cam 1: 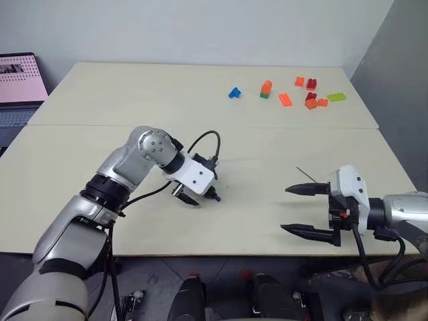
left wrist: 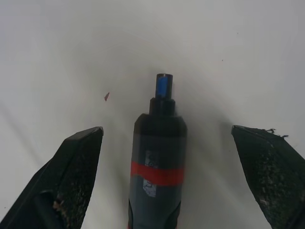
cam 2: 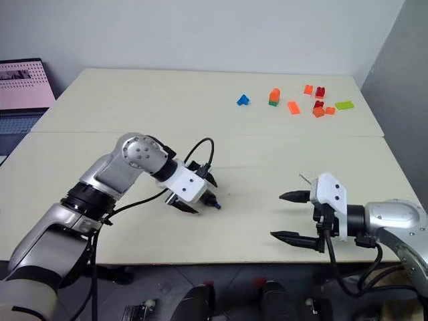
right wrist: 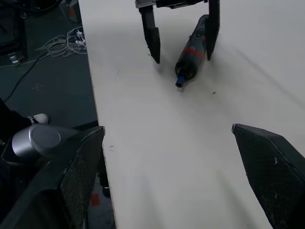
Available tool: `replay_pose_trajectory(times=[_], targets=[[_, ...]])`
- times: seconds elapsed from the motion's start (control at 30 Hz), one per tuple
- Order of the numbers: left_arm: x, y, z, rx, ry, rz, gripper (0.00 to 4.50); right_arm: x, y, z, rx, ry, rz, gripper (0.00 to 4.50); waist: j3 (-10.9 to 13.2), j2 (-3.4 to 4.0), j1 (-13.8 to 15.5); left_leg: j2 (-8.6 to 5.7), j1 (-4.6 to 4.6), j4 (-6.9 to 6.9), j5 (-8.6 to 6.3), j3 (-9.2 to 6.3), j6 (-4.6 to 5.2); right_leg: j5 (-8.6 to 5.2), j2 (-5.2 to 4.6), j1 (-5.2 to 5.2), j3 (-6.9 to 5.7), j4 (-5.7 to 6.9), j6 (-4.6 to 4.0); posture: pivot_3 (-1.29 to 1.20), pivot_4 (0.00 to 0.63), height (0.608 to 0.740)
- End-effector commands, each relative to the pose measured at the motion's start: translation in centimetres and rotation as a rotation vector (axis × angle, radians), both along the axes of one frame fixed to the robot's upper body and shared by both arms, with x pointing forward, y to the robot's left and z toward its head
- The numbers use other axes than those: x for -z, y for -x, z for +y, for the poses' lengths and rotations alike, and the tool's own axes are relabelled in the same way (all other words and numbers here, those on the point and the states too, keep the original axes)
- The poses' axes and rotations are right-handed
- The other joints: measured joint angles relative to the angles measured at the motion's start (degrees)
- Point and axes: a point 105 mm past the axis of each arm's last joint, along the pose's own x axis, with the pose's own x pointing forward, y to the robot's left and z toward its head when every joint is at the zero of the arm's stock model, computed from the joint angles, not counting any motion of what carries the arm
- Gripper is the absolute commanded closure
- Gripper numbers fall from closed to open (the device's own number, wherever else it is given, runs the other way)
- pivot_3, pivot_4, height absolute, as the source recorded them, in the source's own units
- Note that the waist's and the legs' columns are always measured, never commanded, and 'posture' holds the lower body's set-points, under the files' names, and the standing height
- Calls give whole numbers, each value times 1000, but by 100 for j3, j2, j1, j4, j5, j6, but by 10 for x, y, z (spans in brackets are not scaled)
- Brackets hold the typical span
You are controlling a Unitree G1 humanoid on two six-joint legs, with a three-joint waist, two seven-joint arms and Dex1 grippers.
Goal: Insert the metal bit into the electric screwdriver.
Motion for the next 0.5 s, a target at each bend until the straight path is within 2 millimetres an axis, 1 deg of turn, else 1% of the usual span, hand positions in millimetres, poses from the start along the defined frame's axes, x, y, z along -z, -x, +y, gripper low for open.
replay_pose_trajectory(times=[0.03, 0.2, 0.5], targets=[[-2, -6, -4, 10, -21, -26, 0, -5, 4, 6, -30, -8, -33, 10, 0, 0, -6, 0, 0, 0, 0, 0, 0, 0, 0, 0, 1, 0, 0, 0, 150, 740], [1, -11, -15, 10, -18, -25, 0, -6, 4, 9, -41, -12, -35, 10, 0, 0, 1, 0, -1, 2, 0, -4, 0, 0, 0, 1, -3, 1, 0, 0, 150, 740], [9, -12, -20, 13, -33, -10, 0, -9, 4, 13, -51, -7, -37, 10, 0, 0, -1, 0, 1, 4, 0, -5, 0, 0, 0, 2, -3, 6, 0, 0, 150, 740]])
